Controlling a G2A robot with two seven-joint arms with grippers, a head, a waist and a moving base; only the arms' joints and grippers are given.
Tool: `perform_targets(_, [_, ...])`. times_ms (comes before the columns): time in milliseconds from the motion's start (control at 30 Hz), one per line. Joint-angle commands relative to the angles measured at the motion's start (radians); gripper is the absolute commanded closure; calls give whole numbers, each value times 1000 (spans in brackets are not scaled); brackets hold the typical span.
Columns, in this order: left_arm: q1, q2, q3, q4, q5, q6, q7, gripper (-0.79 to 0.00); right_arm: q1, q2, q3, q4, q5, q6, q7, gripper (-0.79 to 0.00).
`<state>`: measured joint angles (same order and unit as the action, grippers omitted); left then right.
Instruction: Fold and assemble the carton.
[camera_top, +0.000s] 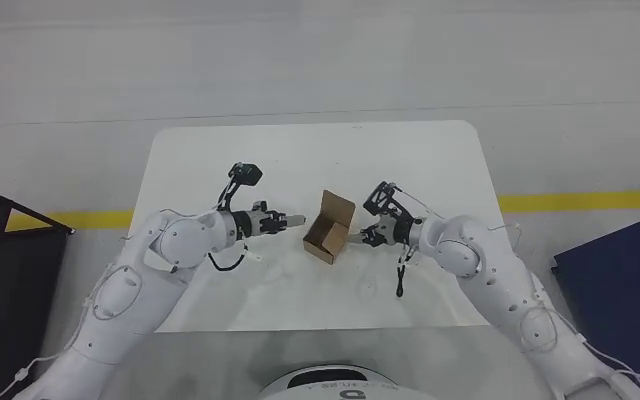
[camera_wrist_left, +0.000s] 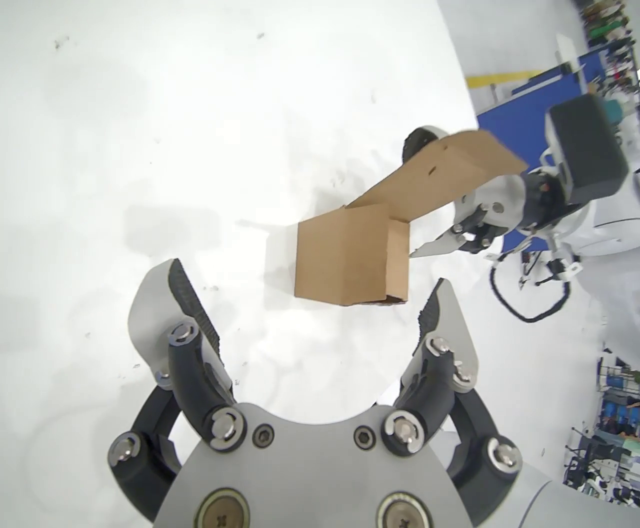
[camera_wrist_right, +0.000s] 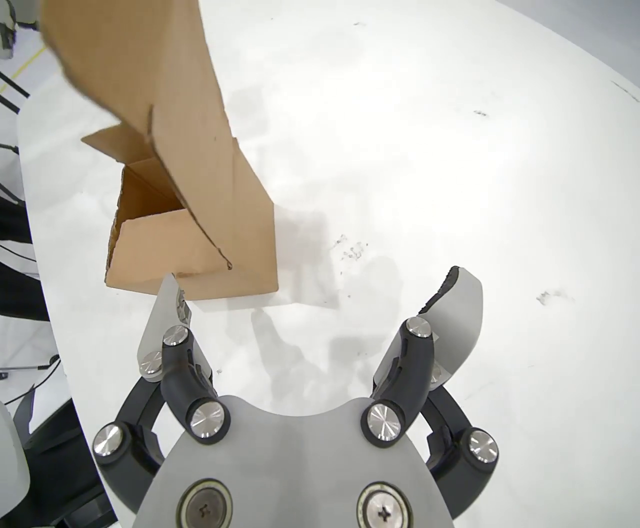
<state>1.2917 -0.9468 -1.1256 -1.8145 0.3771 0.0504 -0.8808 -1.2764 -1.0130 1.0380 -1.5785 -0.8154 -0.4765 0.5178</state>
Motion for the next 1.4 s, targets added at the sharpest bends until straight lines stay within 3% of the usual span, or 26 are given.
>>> perform_targets(0, [-1, 0, 2, 0, 15, 1, -6, -785, -13, 3, 21, -6, 42, -8, -7, -785])
perform_targets(200, [5, -2, 1, 6, -14, -5, 3, -785, -13, 3, 21, -6, 42, -8, -7, -785])
perform_targets(333, [-23, -10, -20, 119, -238, -93, -51, -785, -13, 3, 21, -6, 42, -8, -7, -785])
perform_targets(500, [-110, -23, 27, 218, -254, -104, -104, -785, -13, 3, 21, -6, 42, -8, -7, -785])
perform_targets(567, [-145, -30, 57, 248, -242, -94, -124, -665, -13, 3, 21, -6, 42, -8, -7, -785])
perform_targets(700, [-210, -49, 124, 299, -236, -88, -144, -545, -13, 3, 21, -6, 42, -8, -7, -785])
perform_targets(767, [-239, -60, 158, 320, -232, -94, -147, -529, -13, 3, 21, -6, 42, -8, -7, -785])
perform_targets(900, [-284, -79, 210, 359, -225, -99, -140, -591, -13, 3, 21, -6, 42, -8, -7, -785])
perform_targets(1167, [-337, -106, 284, 384, -206, -88, -146, -545, -13, 3, 21, -6, 42, -8, -7, -785])
perform_targets(1200, [-343, -110, 294, 385, -196, -82, -148, -523, -13, 3, 21, -6, 42, -8, -7, -785])
perform_targets(1267, [-356, -115, 313, 386, -169, -67, -155, -391, -13, 3, 21, -6, 42, -8, -7, -785])
perform_targets(1367, [-371, -122, 340, 378, -127, -43, -166, -348, -13, 3, 21, -6, 42, -8, -7, -785])
